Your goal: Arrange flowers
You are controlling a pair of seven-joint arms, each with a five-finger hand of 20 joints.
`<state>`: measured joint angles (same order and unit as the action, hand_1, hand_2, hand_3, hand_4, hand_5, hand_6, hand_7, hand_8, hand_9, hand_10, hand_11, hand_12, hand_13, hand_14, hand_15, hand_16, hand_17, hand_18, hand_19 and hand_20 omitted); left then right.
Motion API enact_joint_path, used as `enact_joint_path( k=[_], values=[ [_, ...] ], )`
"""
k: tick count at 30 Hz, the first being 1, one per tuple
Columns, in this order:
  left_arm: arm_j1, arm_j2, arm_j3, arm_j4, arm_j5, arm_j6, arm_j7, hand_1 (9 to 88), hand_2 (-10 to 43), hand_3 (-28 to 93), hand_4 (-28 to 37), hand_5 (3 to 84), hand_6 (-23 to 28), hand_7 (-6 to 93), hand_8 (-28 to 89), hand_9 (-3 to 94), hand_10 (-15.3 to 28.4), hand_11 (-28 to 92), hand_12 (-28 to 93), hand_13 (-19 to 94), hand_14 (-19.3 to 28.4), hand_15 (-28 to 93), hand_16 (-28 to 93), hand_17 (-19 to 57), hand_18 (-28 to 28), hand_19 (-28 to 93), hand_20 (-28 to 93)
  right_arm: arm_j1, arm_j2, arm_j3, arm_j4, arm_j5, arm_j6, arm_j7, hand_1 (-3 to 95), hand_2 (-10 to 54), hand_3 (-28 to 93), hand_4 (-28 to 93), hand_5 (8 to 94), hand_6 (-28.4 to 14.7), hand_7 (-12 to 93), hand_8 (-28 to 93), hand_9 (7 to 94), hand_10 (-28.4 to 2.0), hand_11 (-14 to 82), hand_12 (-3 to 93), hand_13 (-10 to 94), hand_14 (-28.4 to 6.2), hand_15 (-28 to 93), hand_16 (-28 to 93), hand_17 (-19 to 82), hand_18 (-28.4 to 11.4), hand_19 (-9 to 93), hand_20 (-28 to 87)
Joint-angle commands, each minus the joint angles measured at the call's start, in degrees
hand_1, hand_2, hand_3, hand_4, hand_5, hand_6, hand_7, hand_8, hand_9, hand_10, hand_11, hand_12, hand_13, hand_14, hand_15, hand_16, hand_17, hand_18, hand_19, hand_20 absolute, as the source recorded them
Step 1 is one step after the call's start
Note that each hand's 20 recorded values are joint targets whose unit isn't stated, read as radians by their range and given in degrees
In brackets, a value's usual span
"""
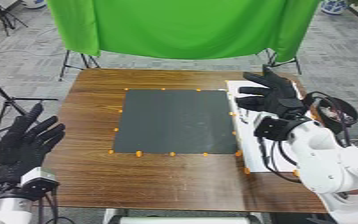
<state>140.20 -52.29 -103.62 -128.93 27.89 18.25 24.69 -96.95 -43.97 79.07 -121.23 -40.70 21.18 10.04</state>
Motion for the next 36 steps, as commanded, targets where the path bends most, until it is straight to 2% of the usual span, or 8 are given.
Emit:
enact_joint_path(
  k=[1,10,16,21,24,25,30,36],
  values=[
    [1.2,0.32,-0.19,-0.44,-0.58,0.73,0.59,27.4,6.9,62,-23.1,33.2,7.1,8.2,-7,30.6,19.0,25,12,20,26.9,53,-11,-8.2,27.2,50,2,-1.6,-1.7,3.5,-3.0,-12.2,-3.7,12.5,16.5,7.4,80,-26,44.5,-3.4,14,-10,49.8,-18.6,13.4,14.0,43,-21.7,34,12,13,-28.3,50,13],
    [2.3,0.61,-0.62,-0.71,-1.02,1.12,1.32,27.4,7.0,62,-23.1,33.2,7.1,8.2,-7,30.6,19.2,25,11,20,26.9,53,-11,-8.2,27.2,50,2,0.0,-1.6,3.0,-6.9,-30.8,-9.6,33.7,25.3,1.0,77,-22,44.1,-9.2,14,-10,52.7,-21.3,19.8,14.5,52,-21.8,47,8,32,-27.2,70,7],
    [1.6,0.58,-0.78,-0.76,-0.20,0.63,0.26,27.5,7.0,62,-23.1,33.1,7.1,8.3,-7,30.6,19.2,25,11,20,26.9,53,-11,-8.2,27.1,50,2,-1.9,0.0,2.0,-10.2,-43.2,-16.0,44.4,29.4,-0.9,74,-20,47.8,-12.3,14,-9,56.3,-22.3,21.9,15.0,60,-18.9,55,7,55,-14.5,91,-25],
    [3.0,0.79,-1.73,-1.51,-0.22,0.92,0.83,27.4,7.0,62,-23.0,33.1,7.1,8.2,-7,30.6,19.1,25,12,20,27.0,53,-11,-8.2,27.1,50,2,-0.2,0.7,-0.9,-10.6,-47.7,-19.9,50.9,32.0,-2.1,73,-19,50.1,-15.4,13,-8,58.0,-23.4,22.8,15.2,65,-17.5,59,7,64,-8.5,93,-28],
    [3.5,1.80,-2.07,-2.08,-0.01,0.76,1.83,27.4,7.0,62,-23.0,33.2,7.1,8.1,-7,30.6,19.1,25,11,20,26.9,53,-11,-8.2,27.1,50,2,-1.8,1.5,-1.0,-11.1,-50.5,-21.2,53.6,33.6,-2.6,73,-19,52.2,-16.7,13,-8,59.9,-24.0,24.3,15.5,68,-16.7,61,8,66,-6.3,93,-27],
    [4.5,3.54,-2.10,-2.31,-1.37,1.63,3.84,27.5,7.0,62,-23.0,33.1,7.1,8.2,-7,30.6,19.1,25,11,20,26.9,53,-11,-8.2,27.1,50,2,-1.6,1.7,-1.5,-10.9,-51.3,-21.6,54.5,33.9,-2.8,73,-19,52.6,-16.9,13,-8,60.2,-24.1,24.9,15.7,68,-16.5,61,8,67,-6.0,93,-27],
    [5.8,6.54,-2.46,-2.67,-3.19,2.59,6.82,27.5,7.0,62,-23.0,33.2,7.2,8.2,-7,30.6,19.1,25,11,20,26.9,53,-11,-8.2,27.1,50,2,-3.1,2.9,-1.6,-10.7,-54.2,-22.9,57.6,37.5,-4.0,72,-18,56.5,-18.2,15,-7,63.6,-24.6,31.4,16.5,72,-15.4,65,9,68,-5.3,93,-18],
    [5.5,6.97,-1.87,-2.47,-3.42,2.48,7.40,27.4,6.9,62,-22.9,33.2,7.2,8.2,-7,30.6,19.1,25,11,20,26.9,53,-11,-8.2,27.1,50,2,-3.2,3.7,-2.6,-9.8,-56.1,-25.0,59.8,39.2,-4.3,71,-18,59.2,-18.8,15,-7,66.0,-24.8,33.4,16.9,74,-14.9,65,10,70,-4.4,93,-18]
  ],
)
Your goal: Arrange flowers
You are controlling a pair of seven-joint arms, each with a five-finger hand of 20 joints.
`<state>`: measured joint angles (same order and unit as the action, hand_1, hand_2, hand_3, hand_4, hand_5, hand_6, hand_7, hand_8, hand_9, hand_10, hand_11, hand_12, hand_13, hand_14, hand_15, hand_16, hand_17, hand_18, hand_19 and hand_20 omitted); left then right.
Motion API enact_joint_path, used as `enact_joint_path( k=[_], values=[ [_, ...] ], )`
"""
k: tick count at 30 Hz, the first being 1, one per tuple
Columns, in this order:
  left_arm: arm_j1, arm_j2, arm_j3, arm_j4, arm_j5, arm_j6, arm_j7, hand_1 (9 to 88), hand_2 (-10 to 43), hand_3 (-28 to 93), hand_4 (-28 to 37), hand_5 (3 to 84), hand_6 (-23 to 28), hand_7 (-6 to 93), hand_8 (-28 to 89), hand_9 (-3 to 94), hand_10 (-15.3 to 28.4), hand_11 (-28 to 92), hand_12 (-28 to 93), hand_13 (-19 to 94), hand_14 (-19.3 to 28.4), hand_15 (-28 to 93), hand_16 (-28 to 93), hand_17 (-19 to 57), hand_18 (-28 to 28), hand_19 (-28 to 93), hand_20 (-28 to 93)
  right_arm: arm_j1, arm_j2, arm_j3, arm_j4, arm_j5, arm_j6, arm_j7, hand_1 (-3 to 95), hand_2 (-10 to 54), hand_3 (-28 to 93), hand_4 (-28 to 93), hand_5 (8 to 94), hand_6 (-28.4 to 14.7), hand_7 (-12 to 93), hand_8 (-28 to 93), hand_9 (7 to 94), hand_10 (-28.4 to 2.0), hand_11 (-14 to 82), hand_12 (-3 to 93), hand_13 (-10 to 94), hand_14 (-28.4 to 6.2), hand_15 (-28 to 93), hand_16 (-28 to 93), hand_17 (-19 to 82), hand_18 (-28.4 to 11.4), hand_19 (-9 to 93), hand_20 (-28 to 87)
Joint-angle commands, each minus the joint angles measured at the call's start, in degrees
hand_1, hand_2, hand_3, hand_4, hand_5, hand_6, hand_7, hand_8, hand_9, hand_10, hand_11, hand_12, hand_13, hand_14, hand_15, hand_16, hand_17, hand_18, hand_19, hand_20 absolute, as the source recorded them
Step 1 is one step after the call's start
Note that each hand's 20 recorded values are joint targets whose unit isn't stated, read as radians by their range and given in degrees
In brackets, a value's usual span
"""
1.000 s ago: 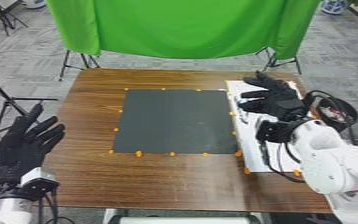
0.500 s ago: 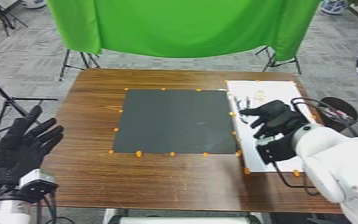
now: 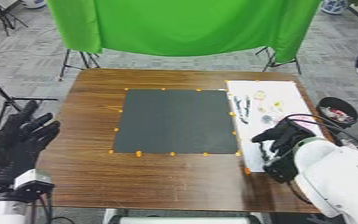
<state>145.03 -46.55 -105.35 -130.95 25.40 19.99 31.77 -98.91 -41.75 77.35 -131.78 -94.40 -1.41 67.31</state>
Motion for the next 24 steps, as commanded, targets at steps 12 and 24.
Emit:
enact_joint_path(
  k=[12,24],
  values=[
    [-0.1,3.17,0.39,0.15,-2.23,0.98,1.17,27.4,6.9,62,-22.9,33.2,7.1,8.1,-7,30.6,19.0,25,12,20,26.9,53,-11,-8.3,27.2,50,2,0.5,1.9,-6.7,3.6,-5.0,-3.7,4.6,41.3,-4.6,70,-17,63.5,-17.9,16,-6,70.2,-24.0,33.8,16.9,77,-14.0,64,10,70,-3.7,93,-19],
    [-0.8,1.38,0.12,0.35,-0.65,0.04,-0.87,27.5,6.9,62,-23.0,33.1,7.0,8.2,-7,30.6,19.0,25,12,20,26.9,53,-11,-8.3,27.2,50,2,3.1,2.8,-15.4,5.1,-12.0,-5.1,5.7,42.0,-5.1,71,-17,65.3,-17.3,17,-6,71.4,-23.7,34.0,17.3,78,-13.5,63,11,71,-3.3,93,-20]
  ],
)
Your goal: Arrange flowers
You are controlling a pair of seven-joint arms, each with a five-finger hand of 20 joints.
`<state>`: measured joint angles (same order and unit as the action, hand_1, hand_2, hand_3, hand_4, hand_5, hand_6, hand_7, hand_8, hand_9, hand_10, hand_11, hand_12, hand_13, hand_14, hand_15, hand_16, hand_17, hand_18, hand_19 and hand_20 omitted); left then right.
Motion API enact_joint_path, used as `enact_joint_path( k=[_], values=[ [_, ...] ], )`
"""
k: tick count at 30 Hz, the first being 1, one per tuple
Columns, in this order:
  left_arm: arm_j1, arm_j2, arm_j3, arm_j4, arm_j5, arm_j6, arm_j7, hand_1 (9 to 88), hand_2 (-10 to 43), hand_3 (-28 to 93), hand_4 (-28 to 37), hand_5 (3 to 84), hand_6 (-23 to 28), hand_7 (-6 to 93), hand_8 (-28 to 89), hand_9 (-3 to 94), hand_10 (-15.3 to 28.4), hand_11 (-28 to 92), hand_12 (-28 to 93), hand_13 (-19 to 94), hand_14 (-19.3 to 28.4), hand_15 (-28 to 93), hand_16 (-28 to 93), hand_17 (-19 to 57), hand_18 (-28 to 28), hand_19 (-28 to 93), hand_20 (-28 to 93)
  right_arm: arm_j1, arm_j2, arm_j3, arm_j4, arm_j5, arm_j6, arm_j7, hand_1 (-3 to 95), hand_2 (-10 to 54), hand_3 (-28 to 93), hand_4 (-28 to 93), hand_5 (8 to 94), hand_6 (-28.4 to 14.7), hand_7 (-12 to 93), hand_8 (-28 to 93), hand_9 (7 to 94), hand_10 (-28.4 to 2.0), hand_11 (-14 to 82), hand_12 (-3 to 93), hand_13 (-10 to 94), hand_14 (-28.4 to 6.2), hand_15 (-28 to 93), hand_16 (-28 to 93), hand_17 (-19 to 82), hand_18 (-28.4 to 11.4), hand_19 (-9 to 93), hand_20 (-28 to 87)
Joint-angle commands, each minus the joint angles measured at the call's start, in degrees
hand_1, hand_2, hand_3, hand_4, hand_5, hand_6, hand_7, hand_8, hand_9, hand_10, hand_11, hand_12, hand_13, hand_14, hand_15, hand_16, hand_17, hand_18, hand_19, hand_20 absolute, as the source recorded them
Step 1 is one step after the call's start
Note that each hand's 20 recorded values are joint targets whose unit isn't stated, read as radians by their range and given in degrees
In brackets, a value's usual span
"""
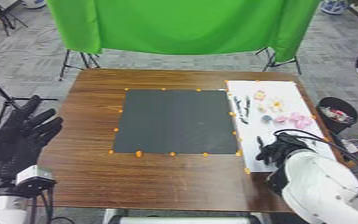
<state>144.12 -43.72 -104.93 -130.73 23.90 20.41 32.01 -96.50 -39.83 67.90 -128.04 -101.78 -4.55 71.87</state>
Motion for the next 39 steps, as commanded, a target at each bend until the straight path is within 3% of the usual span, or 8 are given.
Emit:
enact_joint_path(
  k=[1,12,19,24,25,28,38,39],
  values=[
    [0.1,-1.81,-0.34,0.15,1.11,-0.59,-1.41,27.5,6.9,62,-23.0,33.1,7.0,8.2,-7,30.6,19.1,25,12,20,26.9,53,-11,-8.3,27.2,50,2,1.3,1.1,-7.5,1.5,-5.6,-2.3,1.3,42.1,-5.1,71,-17,65.6,-17.1,17,-6,71.8,-23.5,34.2,17.4,78,-13.4,63,11,71,-3.3,93,-20],
    [-0.9,-4.18,-0.88,0.23,3.26,-1.78,-3.92,27.5,6.8,62,-23.0,33.1,7.1,8.2,-7,30.6,19.0,25,12,20,26.9,53,-11,-8.3,27.2,50,2,2.2,0.8,-12.9,3.2,-6.3,-4.6,1.7,43.9,-5.9,71,-17,68.5,-15.2,19,-6,74.8,-22.0,34.6,17.9,80,-12.2,61,11,71,-3.5,93,-18],
    [-0.2,-2.46,-0.76,0.21,1.72,-1.05,-2.28,27.5,6.9,62,-23.0,33.1,7.1,8.1,-7,30.6,19.1,25,12,20,26.9,53,-11,-8.3,27.1,50,2,3.2,0.4,-16.4,5.0,-7.1,-4.1,0.9,53.7,-9.1,67,-20,74.0,-12.3,18,13,80.6,-18.1,31.4,21.4,83,-9.9,58,13,70,-4.5,93,-10],
    [1.0,-0.18,-0.49,0.14,-0.31,-0.03,0.02,27.5,6.9,62,-23.0,33.2,7.1,8.1,-7,30.6,19.1,25,11,20,26.9,53,-11,-8.3,27.1,50,2,4.0,-0.3,-17.5,6.2,-7.0,-3.0,0.3,57.9,-8.7,66,-21,78.8,-9.1,18,14,86.5,-15.2,28.2,24.4,86,-8.3,57,15,70,-4.6,93,-2],
    [0.1,-1.11,-0.38,0.38,0.57,-0.54,-1.53,27.5,6.9,62,-23.0,33.2,7.1,8.1,-7,30.6,19.1,25,11,20,26.9,53,-11,-8.3,27.1,50,2,3.6,-0.3,-17.2,6.2,-6.9,-2.7,0.5,58.4,-8.5,66,-21,79.3,-8.7,18,14,87.2,-14.9,27.9,24.6,86,-8.0,57,15,70,-4.6,93,-1],
    [0.5,-0.48,-0.32,0.37,-0.08,-0.21,-0.58,27.5,6.9,62,-23.1,33.1,7.1,8.2,-7,30.6,19.0,25,12,20,26.9,53,-11,-8.3,27.1,50,2,3.3,0.1,-17.1,6.5,-6.8,-2.0,-0.3,60.3,-7.8,66,-22,81.2,-7.3,18,14,89.3,-14.0,27.4,24.7,87,-7.5,56,16,70,-4.7,93,4],
    [0.7,-1.19,-0.49,0.24,0.39,-0.35,-0.78,27.5,7.0,61,-23.0,33.2,7.1,8.2,-7,30.6,19.0,25,12,20,26.9,53,-11,-8.3,27.0,50,2,3.7,0.7,-18.2,6.5,-9.2,1.7,-3.6,58.0,-5.1,71,-21,80.7,-6.5,22,24,89.2,-14.0,34.6,21.3,87,-6.4,61,18,69,-6.8,93,21],
    [0.1,-1.92,-0.53,0.35,1.16,-0.81,-2.26,27.5,6.9,62,-22.9,33.2,7.1,8.2,-7,30.6,19.0,25,12,20,26.9,53,-11,-8.3,27.0,50,2,3.1,0.7,-18.0,6.3,-9.4,2.1,-3.4,57.7,-5.0,71,-21,80.6,-6.4,22,25,89.0,-14.0,35.2,21.2,87,-6.4,62,18,69,-6.9,93,22]
  ],
)
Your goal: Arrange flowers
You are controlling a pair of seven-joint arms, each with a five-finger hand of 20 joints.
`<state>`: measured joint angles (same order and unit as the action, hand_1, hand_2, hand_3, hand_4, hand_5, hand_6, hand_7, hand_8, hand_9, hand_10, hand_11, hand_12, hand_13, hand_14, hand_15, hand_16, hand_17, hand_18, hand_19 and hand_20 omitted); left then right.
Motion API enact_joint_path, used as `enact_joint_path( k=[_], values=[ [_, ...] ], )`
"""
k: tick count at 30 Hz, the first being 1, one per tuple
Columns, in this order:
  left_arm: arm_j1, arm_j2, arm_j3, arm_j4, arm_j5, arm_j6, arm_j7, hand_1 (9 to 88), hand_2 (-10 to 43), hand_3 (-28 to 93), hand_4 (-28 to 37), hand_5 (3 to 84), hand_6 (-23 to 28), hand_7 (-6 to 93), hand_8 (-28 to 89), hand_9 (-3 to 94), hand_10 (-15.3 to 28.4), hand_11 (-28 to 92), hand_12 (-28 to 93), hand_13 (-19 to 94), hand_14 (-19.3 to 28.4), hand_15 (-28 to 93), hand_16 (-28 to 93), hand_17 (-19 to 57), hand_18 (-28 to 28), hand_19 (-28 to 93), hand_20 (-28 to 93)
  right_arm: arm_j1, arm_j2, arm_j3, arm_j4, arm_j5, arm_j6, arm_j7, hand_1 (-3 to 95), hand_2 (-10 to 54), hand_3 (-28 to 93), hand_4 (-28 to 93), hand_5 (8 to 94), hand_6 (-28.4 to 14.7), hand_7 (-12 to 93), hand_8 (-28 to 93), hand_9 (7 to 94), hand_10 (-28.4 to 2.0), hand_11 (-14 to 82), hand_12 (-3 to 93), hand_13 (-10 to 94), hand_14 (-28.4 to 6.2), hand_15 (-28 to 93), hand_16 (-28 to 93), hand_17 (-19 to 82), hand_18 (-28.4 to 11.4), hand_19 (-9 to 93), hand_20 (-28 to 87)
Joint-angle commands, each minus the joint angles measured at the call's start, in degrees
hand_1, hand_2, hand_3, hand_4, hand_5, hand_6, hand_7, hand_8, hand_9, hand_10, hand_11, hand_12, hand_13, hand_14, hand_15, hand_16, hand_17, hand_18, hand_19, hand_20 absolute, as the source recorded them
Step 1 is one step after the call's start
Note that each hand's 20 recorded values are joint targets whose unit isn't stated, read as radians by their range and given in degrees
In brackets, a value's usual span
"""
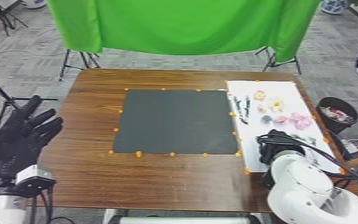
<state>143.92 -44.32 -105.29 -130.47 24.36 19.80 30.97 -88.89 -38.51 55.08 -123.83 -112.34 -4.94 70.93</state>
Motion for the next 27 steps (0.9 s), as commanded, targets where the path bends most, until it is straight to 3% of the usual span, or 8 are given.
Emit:
enact_joint_path(
  k=[1,9,13,14,15,19,22,27],
  values=[
    [0.3,-1.31,-0.12,0.06,0.58,-0.08,-0.91,27.4,6.9,62,-22.9,33.2,7.1,8.2,-7,30.6,19.0,25,12,20,26.9,53,-11,-8.3,27.0,50,2,-3.7,-0.4,-5.9,2.3,0.9,3.2,-2.5,57.1,-4.9,72,-20,80.5,-6.4,23,25,88.8,-13.9,36.2,21.3,87,-6.4,63,18,69,-7.0,93,24],
    [-0.1,-3.11,-0.45,0.01,2.09,-0.76,-2.49,27.4,7.0,62,-23.1,33.1,7.1,8.2,-7,30.7,19.0,25,12,20,26.9,53,-11,-8.3,27.0,50,2,-3.4,-0.5,-6.7,2.9,-1.1,5.1,-1.7,53.0,-4.6,75,-13,78.7,-5.4,31,26,87.4,-13.5,44.2,21.0,87,-6.1,68,17,69,-8.0,93,38],
    [0.3,-2.18,-0.35,0.04,1.17,-0.33,-1.38,27.5,7.0,62,-23.1,33.1,7.1,8.2,-7,30.6,19.1,25,12,20,26.9,53,-11,-8.3,27.0,50,2,-3.1,0.0,-7.3,2.9,-2.8,7.3,-1.2,51.6,-4.1,76,-12,77.9,-5.1,33,26,86.8,-13.5,47.3,21.6,87,-6.0,70,18,69,-8.5,93,42],
    [0.3,-2.57,-0.48,-0.03,1.60,-0.48,-2.22,27.4,7.0,62,-23.1,33.1,7.0,8.2,-7,30.6,19.1,25,12,20,27.0,53,-11,-8.3,27.0,50,2,-3.8,0.0,-6.6,2.7,-3.0,7.2,-1.1,51.5,-4.1,76,-11,77.7,-5.1,34,26,86.7,-13.5,47.7,21.6,87,-6.0,70,18,69,-8.5,93,43],
    [0.5,-1.51,-0.16,0.03,0.67,0.02,-0.72,27.4,7.0,62,-23.1,33.1,7.1,8.2,-7,30.6,19.1,25,12,20,26.9,53,-11,-8.3,27.0,50,2,-2.9,0.3,-7.4,2.9,-3.4,8.4,-1.2,51.2,-4.1,77,-11,77.6,-5.0,34,26,86.7,-13.5,47.9,21.5,87,-5.9,70,18,70,-8.6,93,43],
    [0.0,-3.03,-0.45,0.02,1.96,-0.68,-2.32,27.4,7.1,61,-23.2,33.1,7.1,8.2,-7,30.6,19.1,25,11,20,26.9,53,-11,-8.3,27.0,50,3,-3.0,0.3,-6.9,2.7,-5.0,10.4,-0.3,50.2,-3.5,77,-9,76.9,-4.8,37,26,86.2,-13.5,49.8,21.8,87,-5.7,71,17,70,-8.6,93,45],
    [0.8,-1.89,-0.57,-0.15,0.95,-0.06,-1.05,27.3,7.1,61,-23.1,33.1,7.1,8.2,-7,30.6,19.1,25,11,20,26.9,53,-11,-8.2,26.9,50,3,-3.1,0.8,-6.1,2.2,-5.8,11.9,-0.3,49.4,-3.1,78,-8,76.4,-4.6,39,25,85.9,-13.5,51.3,21.9,88,-5.6,72,17,70,-8.6,93,46],
    [0.7,-1.93,-0.71,-0.05,0.93,-0.08,-1.01,27.2,7.0,62,-23.0,33.1,7.1,8.2,-7,30.6,19.1,25,11,20,26.9,53,-11,-8.2,26.9,50,3,-2.2,1.5,-5.0,0.9,-6.9,13.3,-0.4,48.9,-3.0,78,-7,76.1,-4.7,40,25,85.9,-13.6,52.1,22.1,88,-5.5,72,17,71,-8.9,93,47]
  ],
)
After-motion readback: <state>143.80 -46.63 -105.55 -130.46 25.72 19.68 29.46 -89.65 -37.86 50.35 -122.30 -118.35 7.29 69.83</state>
